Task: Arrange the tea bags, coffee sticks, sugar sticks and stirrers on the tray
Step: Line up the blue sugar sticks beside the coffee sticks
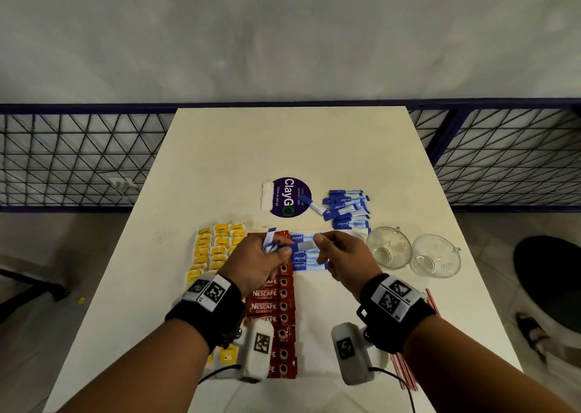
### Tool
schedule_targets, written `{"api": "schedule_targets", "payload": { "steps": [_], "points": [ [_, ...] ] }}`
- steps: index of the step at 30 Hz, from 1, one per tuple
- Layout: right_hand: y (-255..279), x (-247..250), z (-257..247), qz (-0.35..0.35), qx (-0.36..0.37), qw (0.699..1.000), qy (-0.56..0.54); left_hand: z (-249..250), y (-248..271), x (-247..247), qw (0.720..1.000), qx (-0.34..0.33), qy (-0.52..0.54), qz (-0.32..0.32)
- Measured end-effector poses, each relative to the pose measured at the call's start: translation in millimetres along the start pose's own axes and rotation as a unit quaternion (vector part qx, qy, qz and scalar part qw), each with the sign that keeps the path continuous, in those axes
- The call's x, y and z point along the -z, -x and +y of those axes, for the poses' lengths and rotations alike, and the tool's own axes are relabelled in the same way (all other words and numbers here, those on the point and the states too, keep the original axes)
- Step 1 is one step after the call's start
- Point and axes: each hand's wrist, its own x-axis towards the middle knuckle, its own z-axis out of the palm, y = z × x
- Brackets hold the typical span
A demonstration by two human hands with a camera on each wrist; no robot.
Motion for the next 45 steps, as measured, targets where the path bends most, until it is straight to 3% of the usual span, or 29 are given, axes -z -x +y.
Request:
{"api": "schedule_targets", "payload": {
  "steps": [3, 9, 14, 18, 22, 26, 31, 39, 45],
  "points": [
    [3, -1, -2, 0.02, 0.002, 0.999, -0.031, 2, 1, -6, 0.999, -0.034, -0.015, 0.013],
    [4, 4, 1, 0.048, 0.016, 0.997, -0.059, -1, 0, -12, 0.994, -0.002, 0.1, 0.05],
    [1, 4, 10, 0.06, -0.019, 0.997, -0.043, -7, -3, -14, 0.994, -0.007, 0.074, 0.074],
    [-13, 18, 40, 0.093, -0.059, 0.994, 0.023, -21, -3, 4, 0.994, 0.008, 0.032, 0.103],
    [-21, 25, 71, 0.052, -0.111, 0.981, 0.152, -32, 1, 25, 0.993, 0.019, 0.023, 0.115],
    [-23, 10, 75, 0.017, -0.133, 0.954, 0.269, -40, 6, 36, 0.993, 0.033, 0.025, 0.111],
    [-26, -2, 74, 0.027, -0.139, 0.927, 0.346, -43, 12, 42, 0.993, 0.046, 0.033, 0.104],
    [-32, -8, 70, 0.037, -0.167, 0.895, 0.411, -41, 20, 46, 0.992, 0.051, 0.045, 0.107],
    [-32, -8, 68, 0.037, -0.178, 0.889, 0.421, -41, 21, 49, 0.991, 0.059, 0.041, 0.109]
  ]
}}
